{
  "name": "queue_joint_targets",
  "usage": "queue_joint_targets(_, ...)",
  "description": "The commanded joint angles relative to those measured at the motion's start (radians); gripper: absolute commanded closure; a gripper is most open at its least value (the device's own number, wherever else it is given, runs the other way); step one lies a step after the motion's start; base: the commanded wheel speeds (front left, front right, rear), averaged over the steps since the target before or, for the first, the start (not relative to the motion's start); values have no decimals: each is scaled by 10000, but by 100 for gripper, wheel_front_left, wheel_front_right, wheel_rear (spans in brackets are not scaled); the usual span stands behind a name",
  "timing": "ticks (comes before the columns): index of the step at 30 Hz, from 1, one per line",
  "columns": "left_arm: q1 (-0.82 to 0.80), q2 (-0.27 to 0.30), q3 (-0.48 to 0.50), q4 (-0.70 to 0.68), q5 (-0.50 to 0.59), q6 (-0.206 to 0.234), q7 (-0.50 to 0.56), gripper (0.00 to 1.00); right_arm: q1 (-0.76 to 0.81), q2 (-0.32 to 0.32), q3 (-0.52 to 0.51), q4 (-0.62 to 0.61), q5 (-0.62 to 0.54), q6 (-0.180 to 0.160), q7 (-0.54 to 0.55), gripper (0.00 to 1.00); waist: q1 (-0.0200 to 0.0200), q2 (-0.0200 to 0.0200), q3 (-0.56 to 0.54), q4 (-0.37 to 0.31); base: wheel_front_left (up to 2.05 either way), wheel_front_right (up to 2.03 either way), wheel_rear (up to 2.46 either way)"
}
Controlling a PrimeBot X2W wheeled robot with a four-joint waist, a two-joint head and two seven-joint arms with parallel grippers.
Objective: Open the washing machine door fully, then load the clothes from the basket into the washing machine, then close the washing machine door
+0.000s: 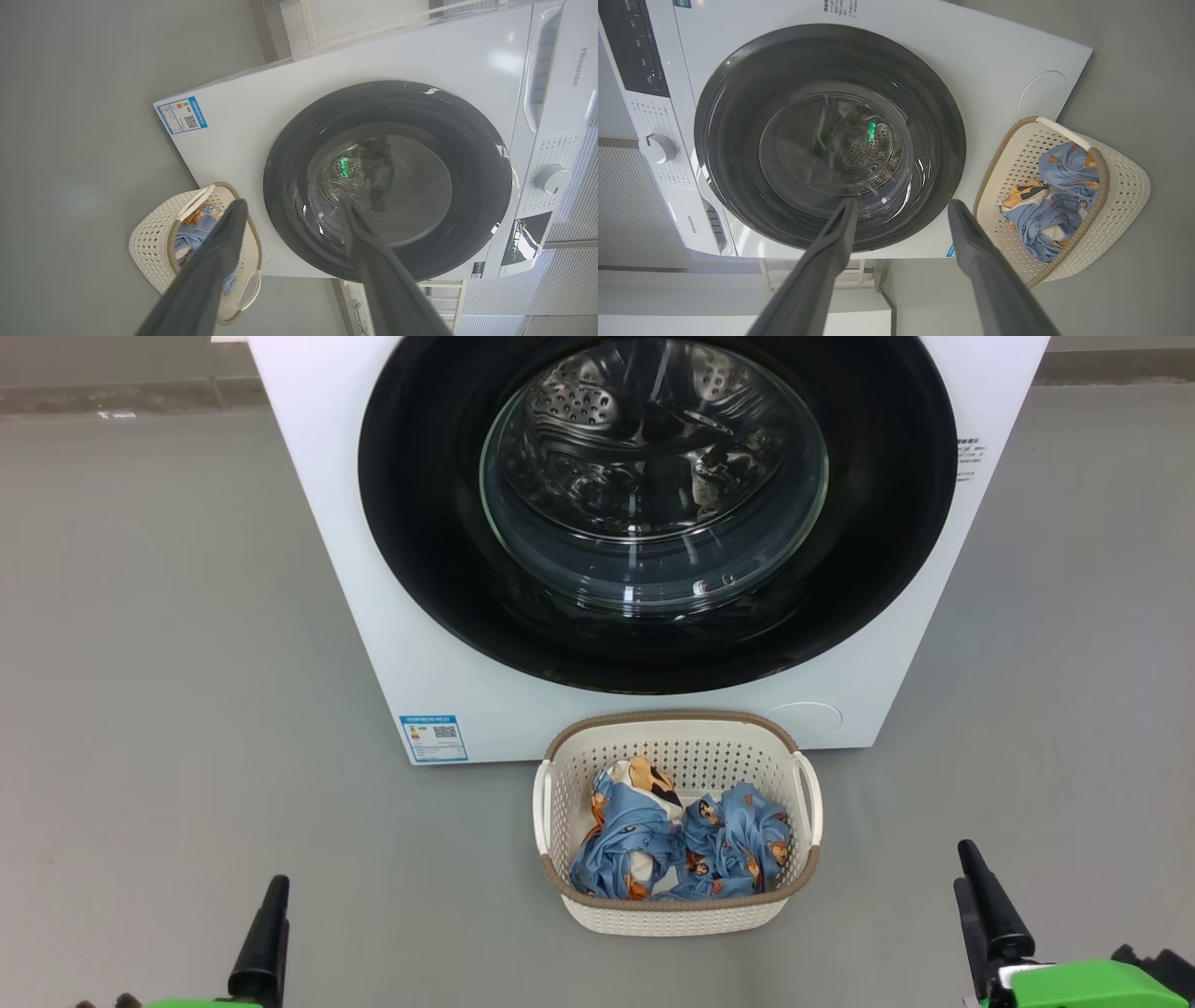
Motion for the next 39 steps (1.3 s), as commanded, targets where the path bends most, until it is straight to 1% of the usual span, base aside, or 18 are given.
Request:
queue_joint_targets(1, -159, 163, 65, -371, 357, -16, -127, 0, -435, -159, 134, -322, -440, 3, -117, 0, -2, 0, -1, 8, 0, 0, 0)
queue_joint_targets(17, -62, 283, -253, -756, 2850, -21, -597, 0, -436, -442, 781, -645, -3195, 5, -586, 0, -2, 0, -12, 100, 0, 0, 0)
queue_joint_targets(18, -62, 283, -253, -756, 2850, -21, -597, 0, -436, -442, 781, -645, -3195, 5, -586, 0, -2, 0, -12, 100, 0, 0, 0)
queue_joint_targets(26, 1, 311, -331, -894, 3971, -23, -831, 0, -395, -529, 1023, -690, -4338, 6, -819, 0, -2, 0, 4, 145, 0, 0, 0)
queue_joint_targets(39, 67, 367, -416, -1084, 5451, -27, -1213, 0, -394, -571, 1244, -554, -5668, 8, -1199, 0, -2, 0, 21, 183, 0, 0, 0)
